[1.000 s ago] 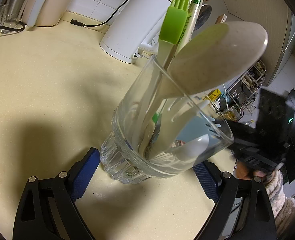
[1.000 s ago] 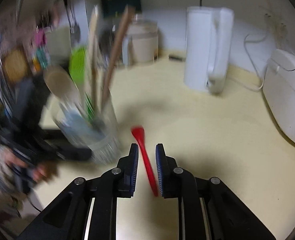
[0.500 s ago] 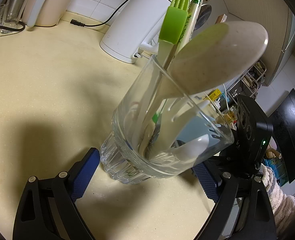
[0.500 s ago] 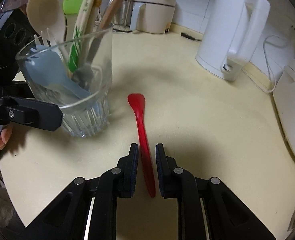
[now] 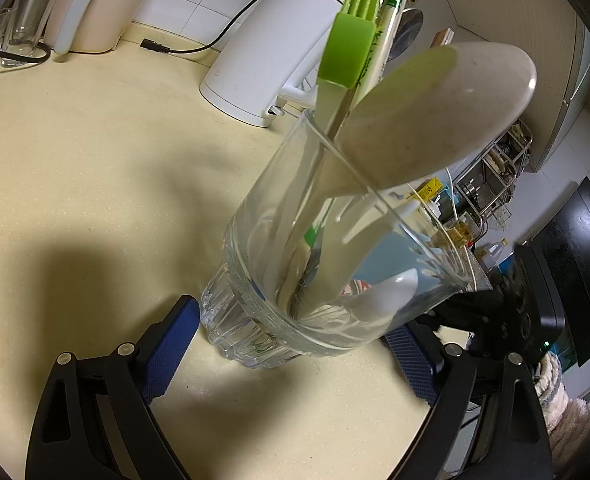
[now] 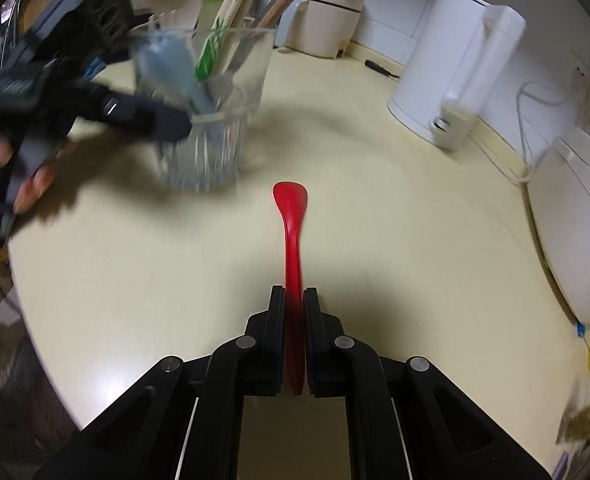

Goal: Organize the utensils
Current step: 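Lift the red spatula with the right gripper toward the held glass, then carry the red spatula with the right gripper up over the glass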

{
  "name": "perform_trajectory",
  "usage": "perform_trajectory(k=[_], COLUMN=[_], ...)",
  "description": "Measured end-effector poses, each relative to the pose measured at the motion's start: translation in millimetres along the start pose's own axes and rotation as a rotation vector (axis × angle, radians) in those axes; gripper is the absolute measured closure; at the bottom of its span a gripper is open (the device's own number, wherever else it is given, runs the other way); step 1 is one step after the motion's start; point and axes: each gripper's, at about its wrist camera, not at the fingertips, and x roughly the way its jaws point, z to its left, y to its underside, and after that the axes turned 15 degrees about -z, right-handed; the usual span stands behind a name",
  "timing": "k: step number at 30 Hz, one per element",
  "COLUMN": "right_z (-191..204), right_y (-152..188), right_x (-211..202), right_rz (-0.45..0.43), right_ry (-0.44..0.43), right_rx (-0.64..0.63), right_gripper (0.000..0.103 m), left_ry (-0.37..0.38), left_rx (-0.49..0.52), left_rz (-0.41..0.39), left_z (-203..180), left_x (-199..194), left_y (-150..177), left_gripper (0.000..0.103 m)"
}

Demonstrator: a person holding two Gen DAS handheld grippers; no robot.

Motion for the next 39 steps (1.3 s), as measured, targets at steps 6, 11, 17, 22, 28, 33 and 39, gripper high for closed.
perform_trajectory(k=[6,11,17,22,28,33,39], right_z=[-9.4,-13.9,-24.7,-33.4,-31.2,-28.8,-22.8], right_y=[26.3,23.8,4.6,-5.1,-9.6,-12.5,-14.5], right_x=[-29.7,-30.2,2.1,21.0,28.5,32.7,31.9], right_rz=[0.028,0.008,-0.008,-0.026,-0.047,-0.046,-0.039], right_ry=[0.023,0.022,-0.011,-0.037,-0.058,-0.053,-0.059], right_rx=[-0.015,0.032,0.134,0.218,0.232,0.234,0.223], right_gripper=[0.087,0.068,0.068,0.068,0.067,0.068,0.080], left_ry=[0.000,0.000,0.000,0.000,0.000,0.000,0.000], left_rx=[0.000,0.000,0.000,0.000,0.000,0.000,0.000], left_rz=[0.000,0.000,0.000,0.000,0.000,0.000,0.000], left_z=[0.1,0.1,0.1,0.1,0.1,0.1,0.1], left_x=[-0.1,0.0,0.0,0.0,0.0,0.0,0.0], left_y=[0.0,0.0,0.1,0.1,0.1,0.1,0.2], left_gripper=[0.009,0.009,0.009,0.009,0.009,0.009,0.009])
